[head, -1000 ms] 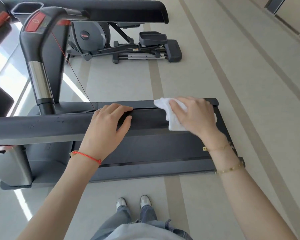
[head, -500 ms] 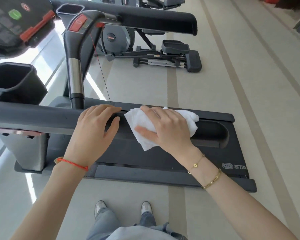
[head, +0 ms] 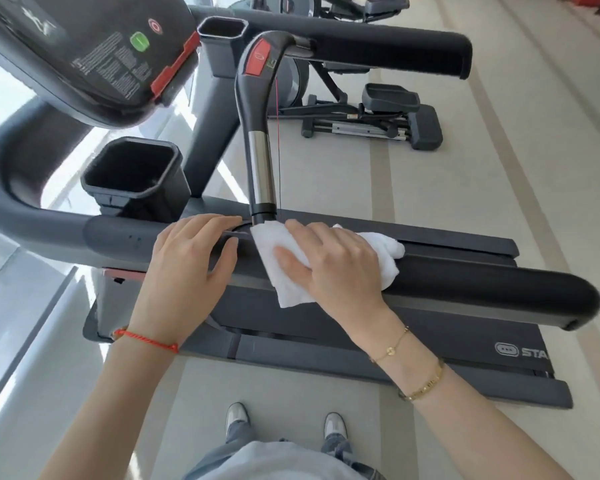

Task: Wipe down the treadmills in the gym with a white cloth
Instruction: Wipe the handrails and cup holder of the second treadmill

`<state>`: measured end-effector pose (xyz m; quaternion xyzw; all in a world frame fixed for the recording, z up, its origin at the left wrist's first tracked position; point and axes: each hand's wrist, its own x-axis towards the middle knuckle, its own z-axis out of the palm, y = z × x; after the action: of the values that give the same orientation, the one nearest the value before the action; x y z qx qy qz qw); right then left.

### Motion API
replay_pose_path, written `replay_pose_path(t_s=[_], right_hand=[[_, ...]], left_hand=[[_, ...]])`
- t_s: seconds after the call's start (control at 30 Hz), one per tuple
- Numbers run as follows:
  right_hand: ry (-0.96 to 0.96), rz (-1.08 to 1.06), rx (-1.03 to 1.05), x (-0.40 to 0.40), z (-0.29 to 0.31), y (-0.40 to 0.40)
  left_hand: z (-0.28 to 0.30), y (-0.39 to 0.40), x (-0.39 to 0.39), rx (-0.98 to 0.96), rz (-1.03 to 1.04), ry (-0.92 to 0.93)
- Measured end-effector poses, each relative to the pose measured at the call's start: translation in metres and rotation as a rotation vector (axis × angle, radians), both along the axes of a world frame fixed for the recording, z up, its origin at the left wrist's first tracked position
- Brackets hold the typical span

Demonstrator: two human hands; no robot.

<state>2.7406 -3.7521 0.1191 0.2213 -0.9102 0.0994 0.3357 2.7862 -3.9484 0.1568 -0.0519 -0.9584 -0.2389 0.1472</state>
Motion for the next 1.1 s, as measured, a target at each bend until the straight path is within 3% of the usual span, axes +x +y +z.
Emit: replay_pose_path(t_s=[0.27,0.6,0.77,0.9,1.0,1.1], right_hand=[[0.105,-0.238,-0.123,0.006,-0.004,-0.016],[0.084,-0.035,-0.019,0.001,-0.005,-0.2],[0.141,0.023,0.043,0.005,-0.008,-0.172],[0.123,-0.123,-0.015,0.011,-0.01,-0.132],[0.066,-0.274,-0.104,0.004,-0.003,-0.15],[-0.005,-0.264,-0.115,-0.004,0.002,-0.203]], left_hand=[[-0.002,-0.073,-0.006,0.015,-0.037,0.008],[-0.009,-0.168,-0.001,0.039,0.057,0.04],[-0.016,-0.192,-0.004,-0.007,0.027,0.046],[-0.021,-0.197,-0.007,-0.016,0.006,0.076],[-0.022,-0.2,-0.007,-0.014,-0.012,0.078],[-0.021,-0.203,-0.008,-0.02,-0.027,0.08]])
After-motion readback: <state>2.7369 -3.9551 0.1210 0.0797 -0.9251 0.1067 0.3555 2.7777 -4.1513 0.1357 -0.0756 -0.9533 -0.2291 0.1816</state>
